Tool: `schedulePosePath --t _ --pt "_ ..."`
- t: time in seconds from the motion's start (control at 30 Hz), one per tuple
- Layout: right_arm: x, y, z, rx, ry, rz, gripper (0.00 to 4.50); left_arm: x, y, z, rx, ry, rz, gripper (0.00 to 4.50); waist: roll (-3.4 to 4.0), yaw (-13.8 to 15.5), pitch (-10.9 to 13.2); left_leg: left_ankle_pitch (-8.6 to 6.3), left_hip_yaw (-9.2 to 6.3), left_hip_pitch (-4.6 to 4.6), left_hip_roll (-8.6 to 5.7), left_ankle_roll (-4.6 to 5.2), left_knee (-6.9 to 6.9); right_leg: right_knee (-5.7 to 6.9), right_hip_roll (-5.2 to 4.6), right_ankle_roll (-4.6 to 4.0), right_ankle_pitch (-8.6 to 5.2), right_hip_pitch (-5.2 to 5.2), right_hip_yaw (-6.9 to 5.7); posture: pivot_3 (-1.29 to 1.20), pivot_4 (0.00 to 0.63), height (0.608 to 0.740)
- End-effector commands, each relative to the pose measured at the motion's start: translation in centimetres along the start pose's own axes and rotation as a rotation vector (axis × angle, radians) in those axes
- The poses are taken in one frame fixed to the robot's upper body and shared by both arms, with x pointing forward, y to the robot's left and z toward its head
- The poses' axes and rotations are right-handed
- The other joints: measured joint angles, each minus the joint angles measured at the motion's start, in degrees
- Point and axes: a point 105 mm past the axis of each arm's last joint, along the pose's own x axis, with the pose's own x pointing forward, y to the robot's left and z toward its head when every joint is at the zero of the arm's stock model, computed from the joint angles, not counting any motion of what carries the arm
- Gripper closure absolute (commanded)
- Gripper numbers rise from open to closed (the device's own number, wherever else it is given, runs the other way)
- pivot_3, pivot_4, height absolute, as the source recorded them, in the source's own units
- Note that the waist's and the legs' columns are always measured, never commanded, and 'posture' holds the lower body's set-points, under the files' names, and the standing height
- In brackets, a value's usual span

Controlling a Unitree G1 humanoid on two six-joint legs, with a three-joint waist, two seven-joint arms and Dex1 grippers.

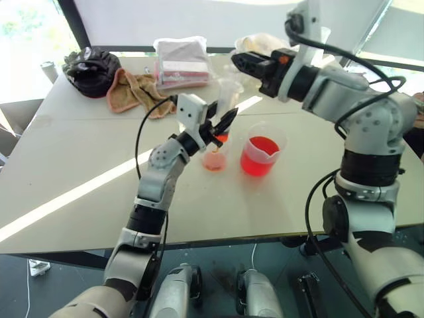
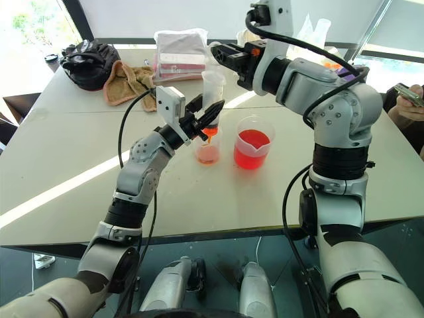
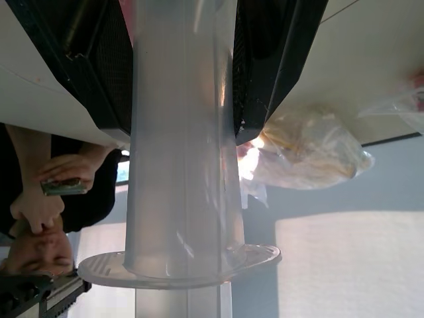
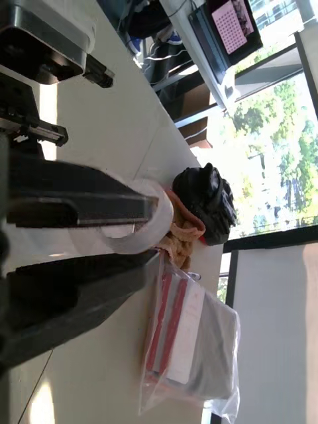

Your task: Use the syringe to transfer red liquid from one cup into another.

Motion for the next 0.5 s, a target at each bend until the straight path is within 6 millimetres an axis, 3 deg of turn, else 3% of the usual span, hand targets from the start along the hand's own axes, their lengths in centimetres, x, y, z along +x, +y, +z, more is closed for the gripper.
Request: schedulePosePath --t 0.03,0.5 --pt "0.0 0.9 1.8 -0.033 -0.061 0.030 4.43 0.4 -0.7 1.8 0.035 -0.063 -0.034 3.10 0.00 0.03 0.00 0.00 0.00 0.00 0.00 0.00 0.00 0.00 0.00 0.00 0.00 0.00 0.00 0.00 0.150 0.740" --pt "0.4 3.9 0.5 0.026 0.038 0.150 4.43 0.7 -0.4 2.4 0.025 -0.079 -0.021 3.10 0.00 -0.10 0.00 0.16 0.01 0.00 0.00 -0.25 -0.40 0.00 0.00 0.02 0.01 -0.19 0.01 0.00 0.150 0.740"
